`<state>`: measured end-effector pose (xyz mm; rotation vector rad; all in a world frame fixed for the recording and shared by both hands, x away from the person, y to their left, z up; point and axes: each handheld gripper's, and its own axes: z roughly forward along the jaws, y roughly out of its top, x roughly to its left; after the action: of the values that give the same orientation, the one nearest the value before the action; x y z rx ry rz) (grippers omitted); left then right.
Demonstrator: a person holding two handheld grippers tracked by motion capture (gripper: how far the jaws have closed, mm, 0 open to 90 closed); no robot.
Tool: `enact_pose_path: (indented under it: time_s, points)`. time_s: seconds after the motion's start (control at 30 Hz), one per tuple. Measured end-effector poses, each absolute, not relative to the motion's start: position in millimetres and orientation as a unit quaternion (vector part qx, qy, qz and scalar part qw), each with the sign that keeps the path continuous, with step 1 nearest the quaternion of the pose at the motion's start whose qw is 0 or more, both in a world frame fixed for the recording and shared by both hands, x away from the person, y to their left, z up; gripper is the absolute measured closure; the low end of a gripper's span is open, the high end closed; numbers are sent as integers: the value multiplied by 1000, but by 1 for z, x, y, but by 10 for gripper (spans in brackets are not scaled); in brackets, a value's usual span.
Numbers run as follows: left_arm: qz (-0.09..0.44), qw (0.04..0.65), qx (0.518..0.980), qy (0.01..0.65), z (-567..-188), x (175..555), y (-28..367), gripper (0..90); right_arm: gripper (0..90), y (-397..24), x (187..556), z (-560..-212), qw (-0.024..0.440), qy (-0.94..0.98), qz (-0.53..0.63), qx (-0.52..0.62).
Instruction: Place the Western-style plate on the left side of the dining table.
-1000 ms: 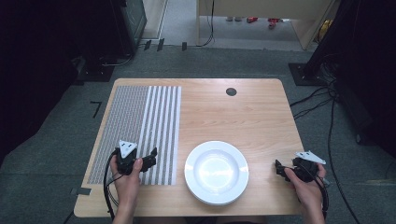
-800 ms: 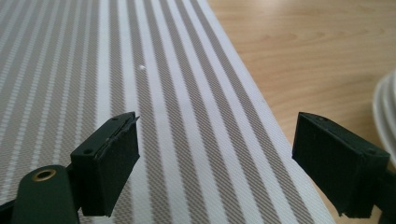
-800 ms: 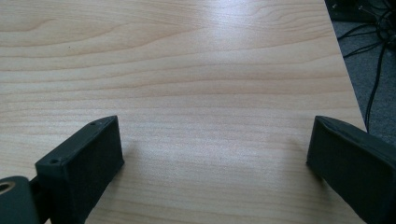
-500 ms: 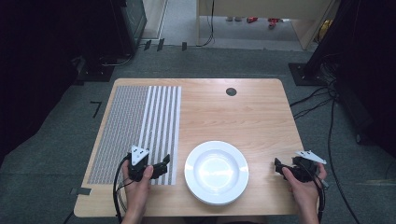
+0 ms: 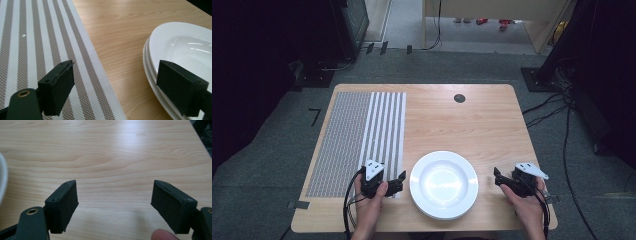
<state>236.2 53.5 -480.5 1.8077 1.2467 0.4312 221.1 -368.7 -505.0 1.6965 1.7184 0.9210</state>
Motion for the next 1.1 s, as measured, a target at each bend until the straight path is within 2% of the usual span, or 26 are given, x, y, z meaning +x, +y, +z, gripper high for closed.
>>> enact_pose_path:
  time_s: [0.03, 0.33, 0.5, 0.57, 0.77, 0.9, 0.93, 1.0, 1.1]
  points:
    - [172, 437, 727, 501, -481, 236, 52, 151, 268, -365, 220, -504, 271, 640, 344, 631]
    - [167, 429, 739, 492, -482, 232, 39, 151, 279, -340, 212, -496, 254, 647, 374, 613]
    - [141, 439, 737, 493, -482, 230, 31, 151, 272, -328, 209, -492, 244, 651, 391, 603]
    - [134, 440, 740, 490, -483, 229, 29, 151, 318, -324, 208, -489, 231, 643, 394, 615]
    - [124, 434, 746, 489, -485, 228, 23, 152, 314, -321, 205, -487, 222, 646, 419, 598]
    - [115, 432, 751, 485, -486, 227, 19, 153, 343, -313, 203, -487, 210, 656, 426, 586]
    - [115, 433, 752, 483, -487, 227, 18, 175, 367, -311, 202, -487, 205, 659, 427, 585]
    - [120, 434, 753, 480, -486, 224, 16, 294, 428, -309, 202, -488, 193, 659, 431, 585]
    - [121, 431, 756, 477, -487, 223, 13, 329, 507, -307, 201, -490, 186, 655, 435, 589]
